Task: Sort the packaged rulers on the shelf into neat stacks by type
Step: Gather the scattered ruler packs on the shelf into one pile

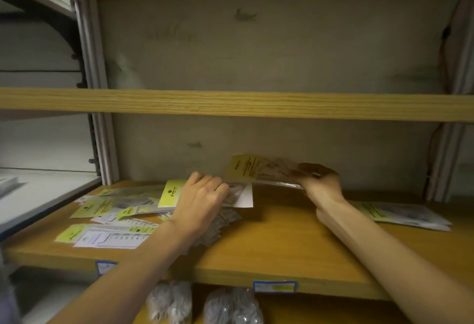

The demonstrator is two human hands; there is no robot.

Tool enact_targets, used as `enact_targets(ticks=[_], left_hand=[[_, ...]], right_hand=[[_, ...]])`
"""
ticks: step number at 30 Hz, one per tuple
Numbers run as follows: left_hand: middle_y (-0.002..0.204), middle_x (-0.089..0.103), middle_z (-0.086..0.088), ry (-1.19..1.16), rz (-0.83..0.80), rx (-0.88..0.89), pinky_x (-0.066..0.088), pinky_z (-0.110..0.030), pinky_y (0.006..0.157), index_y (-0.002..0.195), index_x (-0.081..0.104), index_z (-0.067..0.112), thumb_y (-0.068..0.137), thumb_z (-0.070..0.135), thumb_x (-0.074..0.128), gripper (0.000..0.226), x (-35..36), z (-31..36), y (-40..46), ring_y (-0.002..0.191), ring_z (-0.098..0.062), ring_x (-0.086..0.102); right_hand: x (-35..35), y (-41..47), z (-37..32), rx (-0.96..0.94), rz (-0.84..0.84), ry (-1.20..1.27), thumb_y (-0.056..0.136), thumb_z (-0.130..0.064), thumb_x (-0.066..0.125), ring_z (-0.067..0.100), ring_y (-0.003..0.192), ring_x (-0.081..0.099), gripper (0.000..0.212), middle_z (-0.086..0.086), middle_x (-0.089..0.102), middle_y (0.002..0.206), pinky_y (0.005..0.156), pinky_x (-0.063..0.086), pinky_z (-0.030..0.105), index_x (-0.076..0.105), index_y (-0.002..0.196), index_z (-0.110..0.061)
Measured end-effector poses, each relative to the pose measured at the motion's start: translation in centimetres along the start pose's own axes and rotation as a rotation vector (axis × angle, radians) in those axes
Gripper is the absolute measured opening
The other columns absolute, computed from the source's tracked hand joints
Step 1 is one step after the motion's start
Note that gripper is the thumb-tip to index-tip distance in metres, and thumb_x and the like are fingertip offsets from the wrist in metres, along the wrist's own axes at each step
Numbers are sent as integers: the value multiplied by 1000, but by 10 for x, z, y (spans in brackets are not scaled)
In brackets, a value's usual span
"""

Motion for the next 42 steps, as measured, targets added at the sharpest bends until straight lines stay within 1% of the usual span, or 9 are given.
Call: enact_targets(ticks=[5,8,13,18,21,26,33,36,42], left_hand=[[62,57,-1,-48,27,8,31,-32,66,63,54,16,52,9,88,36,8,14,10,57,-24,56],[62,55,-2,-63,59,38,31,-33,65,62,54,15,55,9,78,26,12,33,17,58,-25,56],[59,56,-4,-123,61,2,32,-33,64,58,55,13,46,0,62,20,21,61,38,56,-28,57],[65,61,-1,-181,2,-204,37,-33,63,61,60,16,47,-2,63,23,34,79,61,61,-29,61],[72,60,-2,-277,-40,-368,43,-36,66,67,59,16,54,-5,70,27,40,90,77,63,-31,60],[80,56,-5,-371,-2,-608,42,-39,75,76,56,14,73,-2,61,18,44,123,96,71,-30,56],[81,59,-7,-281,-5,-561,40,-39,71,80,56,13,67,-2,63,21,48,178,121,72,-32,57],[82,59,-8,-285,3,-554,42,-41,73,82,56,13,66,-2,66,24,51,198,125,74,-32,57],[80,62,-9,-231,104,-458,44,-40,70,83,60,10,65,-4,73,27,49,206,121,72,-32,59]], right_hand=[[-28,5,8,35,72,-34,81,-10,75,23,102,53,28,6,58,108,85,45,33,56,101,-12],[-56,11,15,42,150,-55,79,-13,77,31,110,56,45,10,60,120,96,49,45,57,120,-8],[-122,29,12,20,296,-77,84,-2,68,28,107,58,36,8,61,109,84,44,30,60,119,-1],[-199,53,12,53,460,-199,89,-7,62,33,112,58,34,16,62,122,82,44,32,58,123,0],[-239,66,1,-8,449,-312,91,-8,59,35,109,59,21,18,65,114,79,45,34,66,111,-4],[-277,77,3,-92,367,-441,90,-10,60,37,112,58,17,19,68,110,87,46,36,71,101,-4],[-273,88,21,-89,228,-443,87,-14,65,35,101,62,7,16,67,94,79,47,36,68,88,-8],[-266,86,20,-125,169,-510,86,-11,65,25,83,59,13,12,61,75,64,36,29,65,83,1],[-258,83,17,-175,146,-568,85,-11,65,27,74,55,43,-4,44,55,61,28,29,35,55,-18]])
Point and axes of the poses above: each hand's wrist, its own y-axis towards the middle knuckle, its own x-axis out of the palm, z = x × y, the point moved 8 cm from there along y, towards the middle knuckle
